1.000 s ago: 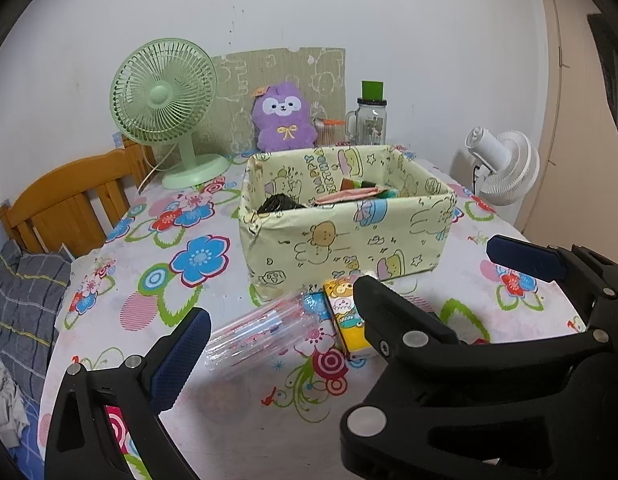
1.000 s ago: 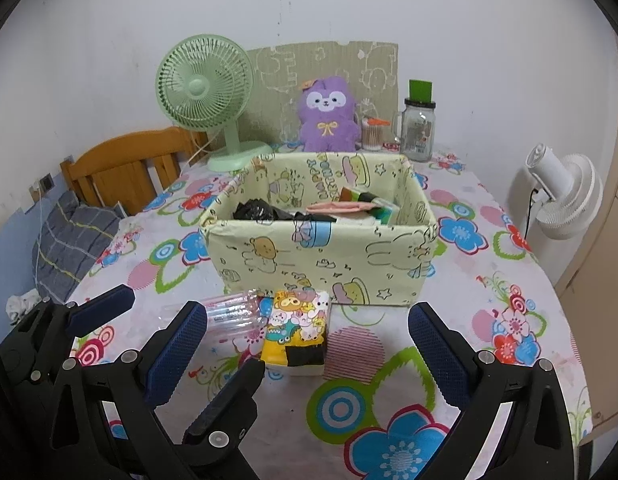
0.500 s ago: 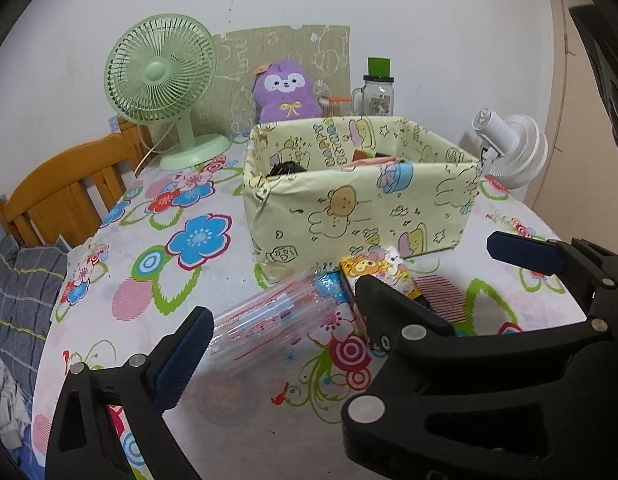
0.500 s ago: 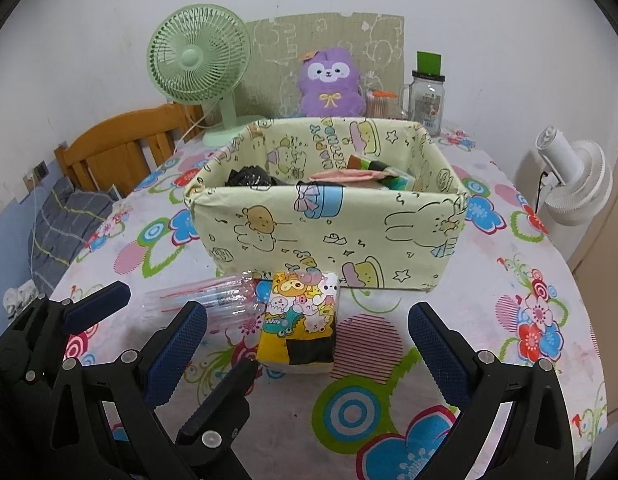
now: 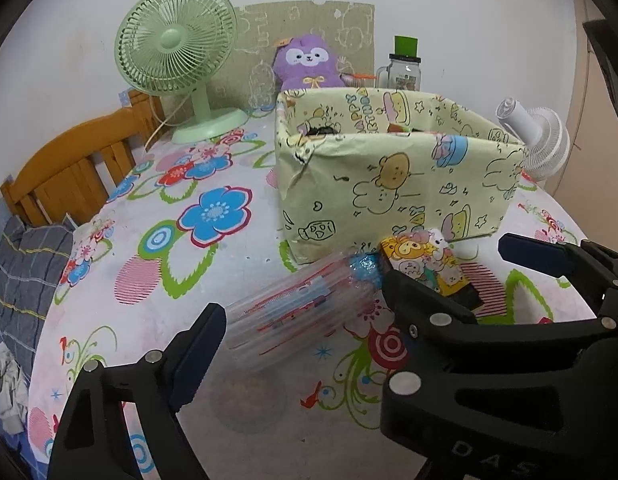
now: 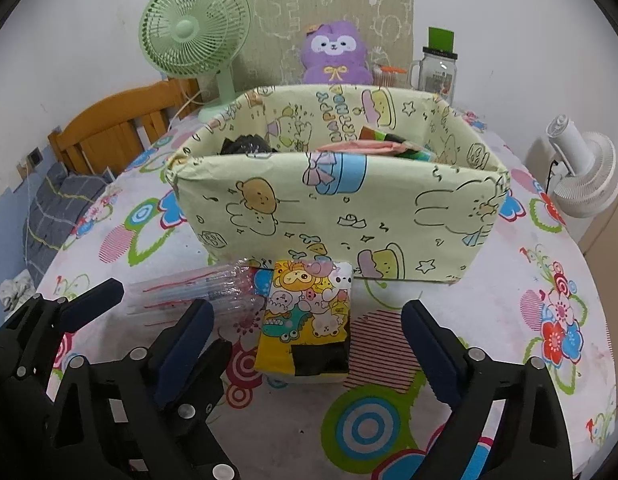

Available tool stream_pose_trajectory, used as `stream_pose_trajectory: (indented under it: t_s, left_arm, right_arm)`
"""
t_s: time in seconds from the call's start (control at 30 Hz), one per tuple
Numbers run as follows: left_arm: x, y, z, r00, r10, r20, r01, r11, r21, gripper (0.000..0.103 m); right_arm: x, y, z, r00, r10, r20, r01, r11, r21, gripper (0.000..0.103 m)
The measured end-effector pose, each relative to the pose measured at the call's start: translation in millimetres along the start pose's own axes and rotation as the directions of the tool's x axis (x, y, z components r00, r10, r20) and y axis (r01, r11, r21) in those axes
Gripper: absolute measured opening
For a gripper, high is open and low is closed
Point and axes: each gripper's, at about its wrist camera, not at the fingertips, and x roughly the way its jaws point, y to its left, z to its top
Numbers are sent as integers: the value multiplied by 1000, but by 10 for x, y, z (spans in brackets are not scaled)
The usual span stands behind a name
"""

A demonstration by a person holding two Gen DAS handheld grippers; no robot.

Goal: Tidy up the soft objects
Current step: 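Close the right tool on the cartoon snack packet while the left tool reaches the straw pack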

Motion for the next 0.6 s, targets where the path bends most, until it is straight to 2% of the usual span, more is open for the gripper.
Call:
stream_pose_trajectory:
  t_s: [0.3, 0.4, 0.5, 0.6]
  left_arm:
    - [161, -16, -3, 999, -1, -36, 2, 1000, 15, 89]
    - [208, -26, 4, 999, -3, -44, 4, 1000, 28, 89]
    - [243, -33, 16, 999, 1, -47, 1, 999, 38, 89]
    - [284, -6, 39, 999, 4, -48, -2, 999, 39, 89]
  right_arm:
    - [191, -6, 3, 999, 2, -52, -2, 1000, 5, 77]
    - [237, 8, 7, 998, 16, -66, -16, 1000, 4, 68]
    - [269, 21, 10, 997, 29, -73, -29, 1000, 2, 53]
    - [283, 0, 18, 997, 27, -78, -27, 1000, 9, 51]
